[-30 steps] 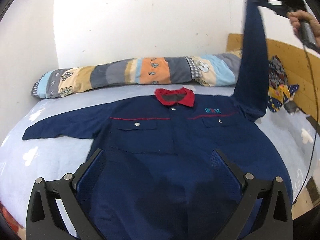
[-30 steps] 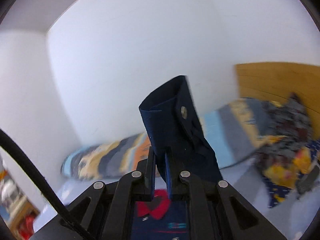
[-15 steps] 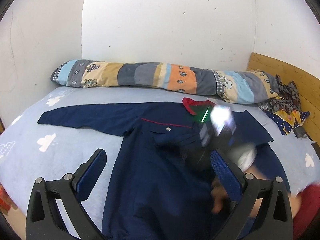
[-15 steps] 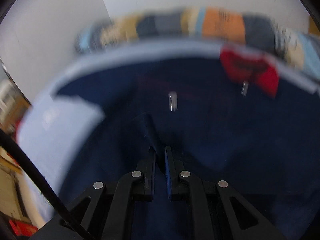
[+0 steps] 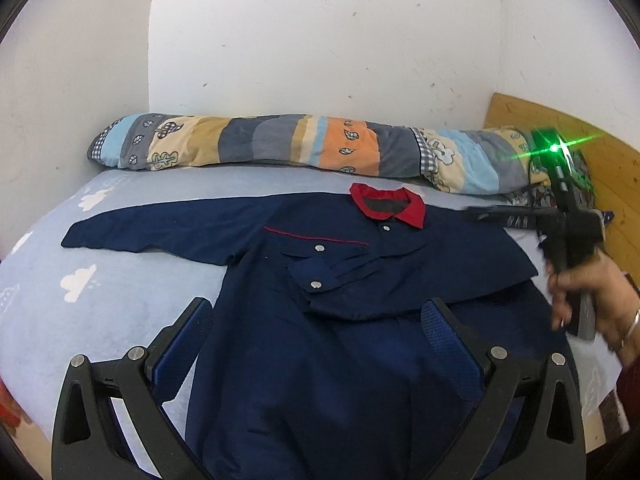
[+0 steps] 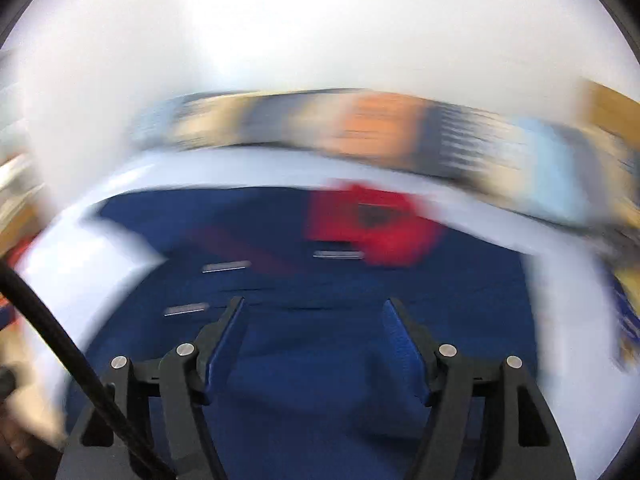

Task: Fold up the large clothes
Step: 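Lift the sleeve and fold it across the jacket body, then release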

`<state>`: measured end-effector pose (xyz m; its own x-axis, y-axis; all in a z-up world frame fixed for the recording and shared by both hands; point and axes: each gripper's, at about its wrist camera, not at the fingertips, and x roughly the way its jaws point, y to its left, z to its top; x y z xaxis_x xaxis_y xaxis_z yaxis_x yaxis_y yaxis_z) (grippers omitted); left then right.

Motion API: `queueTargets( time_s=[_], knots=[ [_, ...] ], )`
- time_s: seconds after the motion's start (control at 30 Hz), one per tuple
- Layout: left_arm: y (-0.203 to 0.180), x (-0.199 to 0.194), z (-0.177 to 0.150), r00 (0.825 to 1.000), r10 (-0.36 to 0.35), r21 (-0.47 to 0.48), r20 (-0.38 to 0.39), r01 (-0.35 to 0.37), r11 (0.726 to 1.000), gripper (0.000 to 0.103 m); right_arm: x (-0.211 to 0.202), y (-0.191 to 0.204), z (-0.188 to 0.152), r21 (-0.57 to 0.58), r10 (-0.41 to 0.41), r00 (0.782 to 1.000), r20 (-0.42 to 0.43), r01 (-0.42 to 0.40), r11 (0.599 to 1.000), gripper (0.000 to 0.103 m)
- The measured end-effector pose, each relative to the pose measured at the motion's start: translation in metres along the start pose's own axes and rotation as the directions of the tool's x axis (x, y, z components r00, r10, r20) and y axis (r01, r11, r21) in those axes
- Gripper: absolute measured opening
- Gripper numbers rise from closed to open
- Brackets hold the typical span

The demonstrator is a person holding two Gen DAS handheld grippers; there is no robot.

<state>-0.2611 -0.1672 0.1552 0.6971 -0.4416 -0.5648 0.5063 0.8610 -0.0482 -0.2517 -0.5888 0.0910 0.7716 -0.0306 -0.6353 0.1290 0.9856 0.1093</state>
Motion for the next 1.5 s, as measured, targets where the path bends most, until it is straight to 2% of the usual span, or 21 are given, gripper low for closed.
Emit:
queueTargets(
  time_s=[0.03, 0.07, 0.13, 0.2, 0.23, 0.27, 0.37, 0.4, 0.5, 0.6, 0.77, 0.87, 0.9, 1.0, 1.07, 1.13, 1.2, 1.27, 1.33, 1.43, 1.5],
  knots=[
    [-0.002, 0.001, 0.0, 1.0, 0.0, 0.005, -0.002, 0.0, 1.0, 0.103, 0.006, -0.025, -0.004, 0.073, -0.019, 1.0, -0.022, 0.02, 0.997, 0.052],
    [-0.004, 0.002, -0.001, 1.0, -0.001, 0.011, -0.003, 0.001, 1.0, 0.103, 0.014, -0.064, -0.011, 0.181, -0.047, 0.997, -0.062, 0.057, 0.982, 0.044],
    [-0.006, 0.004, -0.001, 1.0, 0.002, 0.025, -0.005, -0.002, 1.0, 0.103, 0.025, -0.115, -0.03, 0.286, -0.136, 0.983, -0.123, 0.166, 0.944, 0.041],
    [-0.009, 0.007, -0.001, 1.0, 0.0, 0.027, -0.009, 0.001, 1.0, 0.103, 0.046, -0.146, -0.051, 0.35, -0.109, 0.969, -0.221, 0.183, 0.919, 0.04],
    [-0.009, 0.007, -0.001, 1.0, -0.004, 0.026, -0.011, 0.005, 1.0, 0.103, 0.064, -0.158, -0.069, 0.383, -0.065, 0.951, -0.302, 0.184, 0.905, 0.039],
    [-0.01, 0.008, -0.001, 1.0, -0.007, 0.026, -0.013, 0.007, 1.0, 0.103, 0.069, -0.159, -0.077, 0.377, -0.059, 0.948, -0.313, 0.181, 0.908, 0.038],
    [-0.01, 0.008, -0.001, 1.0, -0.007, 0.032, -0.014, 0.008, 0.999, 0.103, 0.056, -0.147, -0.059, 0.306, -0.123, 0.946, -0.299, 0.217, 0.927, 0.041],
    [-0.01, 0.008, -0.001, 1.0, -0.004, 0.033, -0.013, 0.004, 0.999, 0.103, 0.044, -0.142, -0.052, 0.308, -0.126, 0.959, -0.253, 0.203, 0.929, 0.041],
    [-0.005, 0.01, -0.001, 1.0, 0.0, 0.011, -0.02, 0.001, 1.0, 0.103, 0.021, -0.103, -0.032, 0.257, -0.126, 0.98, -0.151, 0.162, 0.953, 0.061],
    [0.001, 0.011, -0.001, 1.0, 0.005, -0.009, -0.029, -0.005, 1.0, 0.103, 0.033, -0.052, -0.026, 0.153, -0.073, 0.987, -0.145, 0.095, 0.984, 0.061],
    [0.008, 0.012, -0.002, 0.999, 0.021, -0.026, -0.036, -0.022, 0.999, 0.103, 0.081, 0.041, -0.043, -0.092, -0.075, 0.97, -0.23, 0.055, 0.994, 0.061],
    [0.013, 0.013, -0.002, 0.998, 0.044, -0.028, -0.037, -0.045, 0.999, 0.103, 0.104, 0.079, -0.068, -0.213, -0.159, 0.933, -0.322, 0.092, 0.973, 0.061],
    [0.017, 0.014, -0.001, 0.998, 0.052, -0.036, -0.04, -0.054, 0.998, 0.103, 0.1, 0.087, -0.067, -0.225, -0.199, 0.934, -0.297, 0.134, 0.965, 0.061],
    [0.03, 0.013, -0.001, 0.997, 0.067, -0.081, -0.045, -0.071, 0.994, 0.103, 0.076, 0.114, -0.053, -0.206, -0.103, 0.968, -0.229, 0.055, 0.977, 0.062],
    [0.038, 0.012, 0.001, 0.996, 0.076, -0.116, -0.045, -0.081, 0.99, 0.103, 0.058, 0.138, -0.051, -0.203, -0.042, 0.985, -0.165, 0.007, 0.979, 0.074],
    [0.046, 0.011, 0.001, 0.994, 0.097, -0.142, -0.044, -0.103, 0.985, 0.103, 0.065, 0.158, -0.065, -0.173, 0.043, 0.978, -0.206, -0.08, 0.982, 0.081],
    [0.05, 0.011, -0.001, 0.992, 0.115, -0.145, -0.053, -0.122, 0.982, 0.103, 0.089, 0.171, -0.092, -0.158, 0.054, 0.936, -0.348, -0.115, 0.981, 0.081],
    [0.055, 0.013, -0.003, 0.989, 0.135, -0.138, -0.066, -0.143, 0.98, 0.103, 0.083, 0.18, -0.11, -0.237, -0.001, 0.944, -0.329, -0.081, 0.968, 0.08],
    [0.062, 0.014, -0.005, 0.985, 0.157, -0.139, -0.077, -0.166, 0.976, 0.103, 0.061, 0.174, -0.103, -0.209, 0.053, 0.942, -0.33, -0.128, 0.97, 0.076],
    [0.076, 0.014, -0.007, 0.985, 0.147, -0.183, -0.094, -0.162, 0.97, 0.103, 0.008, 0.136, -0.081, -0.066, 0.176, 0.946, -0.273, -0.201, 0.977, 0.076],
    [0.079, 0.014, -0.008, 0.985, 0.135, -0.205, -0.104, -0.154, 0.967, 0.103, -0.028, 0.104, -0.077, -0.012, 0.173, 0.958, -0.227, -0.181, 0.983, 0.078]
  ],
)
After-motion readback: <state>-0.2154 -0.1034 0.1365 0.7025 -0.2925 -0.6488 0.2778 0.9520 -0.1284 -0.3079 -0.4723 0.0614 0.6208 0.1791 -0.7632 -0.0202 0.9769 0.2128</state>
